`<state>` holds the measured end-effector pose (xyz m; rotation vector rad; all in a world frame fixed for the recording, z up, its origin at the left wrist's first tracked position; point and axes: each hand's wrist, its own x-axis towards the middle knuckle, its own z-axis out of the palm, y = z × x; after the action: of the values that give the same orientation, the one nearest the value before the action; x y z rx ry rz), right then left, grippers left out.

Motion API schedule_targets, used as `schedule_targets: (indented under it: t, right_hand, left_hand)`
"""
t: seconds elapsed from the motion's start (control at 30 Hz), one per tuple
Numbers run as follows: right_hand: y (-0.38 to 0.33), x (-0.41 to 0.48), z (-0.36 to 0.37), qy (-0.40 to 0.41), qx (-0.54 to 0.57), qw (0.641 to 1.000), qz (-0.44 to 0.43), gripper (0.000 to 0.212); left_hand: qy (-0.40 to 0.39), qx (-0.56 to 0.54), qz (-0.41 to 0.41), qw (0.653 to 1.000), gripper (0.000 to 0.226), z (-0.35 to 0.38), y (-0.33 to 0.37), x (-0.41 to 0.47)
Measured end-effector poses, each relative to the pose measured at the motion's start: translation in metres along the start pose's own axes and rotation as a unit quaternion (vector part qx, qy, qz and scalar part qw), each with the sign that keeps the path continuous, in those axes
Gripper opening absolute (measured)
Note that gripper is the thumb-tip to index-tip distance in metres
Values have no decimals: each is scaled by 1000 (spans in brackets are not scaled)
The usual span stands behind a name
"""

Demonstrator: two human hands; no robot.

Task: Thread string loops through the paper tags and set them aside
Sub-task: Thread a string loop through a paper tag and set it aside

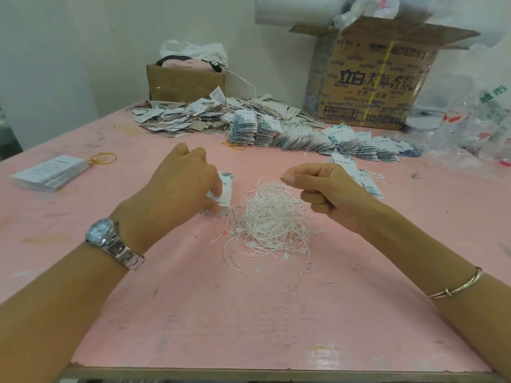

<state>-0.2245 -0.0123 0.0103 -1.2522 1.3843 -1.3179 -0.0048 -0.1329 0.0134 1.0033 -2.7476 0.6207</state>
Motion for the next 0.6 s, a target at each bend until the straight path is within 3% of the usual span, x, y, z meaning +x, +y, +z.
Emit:
schedule_targets:
  t: [0.47, 0.53, 0.6]
  right_hand:
    - [3, 1, 0, -1, -13, 1000, 4, 19]
    - [5, 2, 0, 5, -8, 1000, 0, 16]
    - [6, 2, 0, 13, -6, 1000, -3, 14]
  left_hand:
    - [14, -13, 0, 1000, 30, -9, -2, -1]
    - [74, 2, 2, 997, 28, -10, -1, -3]
    - [208, 9, 21, 978, 29, -12, 0, -5]
